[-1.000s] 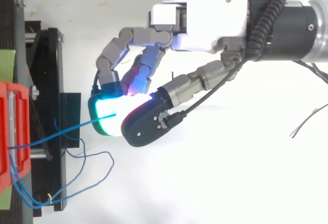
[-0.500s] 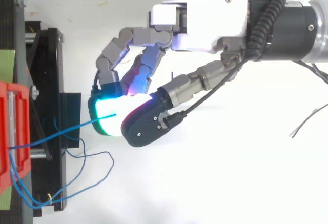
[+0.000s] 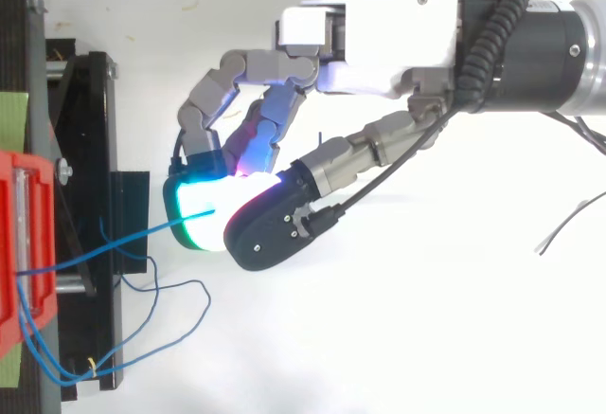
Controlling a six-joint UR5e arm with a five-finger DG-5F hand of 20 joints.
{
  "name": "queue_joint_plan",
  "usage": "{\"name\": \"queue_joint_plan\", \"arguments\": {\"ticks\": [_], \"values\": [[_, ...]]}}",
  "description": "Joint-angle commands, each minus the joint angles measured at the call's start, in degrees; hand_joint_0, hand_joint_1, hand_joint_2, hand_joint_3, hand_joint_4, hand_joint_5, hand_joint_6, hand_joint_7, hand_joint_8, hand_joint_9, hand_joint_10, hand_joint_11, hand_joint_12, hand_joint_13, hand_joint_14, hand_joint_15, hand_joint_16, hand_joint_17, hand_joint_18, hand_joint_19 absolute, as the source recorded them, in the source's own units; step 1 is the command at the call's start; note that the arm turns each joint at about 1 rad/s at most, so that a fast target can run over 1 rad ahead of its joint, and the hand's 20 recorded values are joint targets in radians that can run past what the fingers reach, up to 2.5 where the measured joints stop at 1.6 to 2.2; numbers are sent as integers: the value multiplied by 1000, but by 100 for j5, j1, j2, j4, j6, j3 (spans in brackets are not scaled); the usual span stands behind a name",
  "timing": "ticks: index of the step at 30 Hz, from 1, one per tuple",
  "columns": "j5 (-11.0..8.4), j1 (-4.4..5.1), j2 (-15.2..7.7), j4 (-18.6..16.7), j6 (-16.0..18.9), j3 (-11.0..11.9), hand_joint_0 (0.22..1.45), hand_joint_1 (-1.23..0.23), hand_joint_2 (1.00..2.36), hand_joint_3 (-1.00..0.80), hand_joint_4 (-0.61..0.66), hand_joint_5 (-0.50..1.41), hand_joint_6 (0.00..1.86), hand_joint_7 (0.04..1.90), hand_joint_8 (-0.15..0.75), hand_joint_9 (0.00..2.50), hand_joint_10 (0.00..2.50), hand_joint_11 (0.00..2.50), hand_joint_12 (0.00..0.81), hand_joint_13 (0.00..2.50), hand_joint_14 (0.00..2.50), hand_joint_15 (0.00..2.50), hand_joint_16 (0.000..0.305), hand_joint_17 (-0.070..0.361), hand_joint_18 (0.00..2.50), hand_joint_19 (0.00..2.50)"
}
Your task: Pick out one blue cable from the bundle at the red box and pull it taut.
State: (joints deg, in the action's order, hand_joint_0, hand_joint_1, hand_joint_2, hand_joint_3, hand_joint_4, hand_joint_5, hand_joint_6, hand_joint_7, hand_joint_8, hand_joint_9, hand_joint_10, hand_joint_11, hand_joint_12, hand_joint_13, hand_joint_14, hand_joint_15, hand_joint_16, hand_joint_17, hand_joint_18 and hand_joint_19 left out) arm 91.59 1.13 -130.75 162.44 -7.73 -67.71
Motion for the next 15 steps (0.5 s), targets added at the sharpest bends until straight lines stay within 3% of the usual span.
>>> {"name": "queue_joint_plan", "arguments": {"ticks": [1,15], "values": [[0,2,-3,-1,0,-5,612,-674,1021,-207,-56,-107,956,949,242,1099,27,694,327,762,16,364,39,87,616,569],[8,2,6,7,0,-5,612,-672,1021,-207,-54,-107,956,947,245,1096,28,692,327,761,16,370,39,87,615,569]]}}
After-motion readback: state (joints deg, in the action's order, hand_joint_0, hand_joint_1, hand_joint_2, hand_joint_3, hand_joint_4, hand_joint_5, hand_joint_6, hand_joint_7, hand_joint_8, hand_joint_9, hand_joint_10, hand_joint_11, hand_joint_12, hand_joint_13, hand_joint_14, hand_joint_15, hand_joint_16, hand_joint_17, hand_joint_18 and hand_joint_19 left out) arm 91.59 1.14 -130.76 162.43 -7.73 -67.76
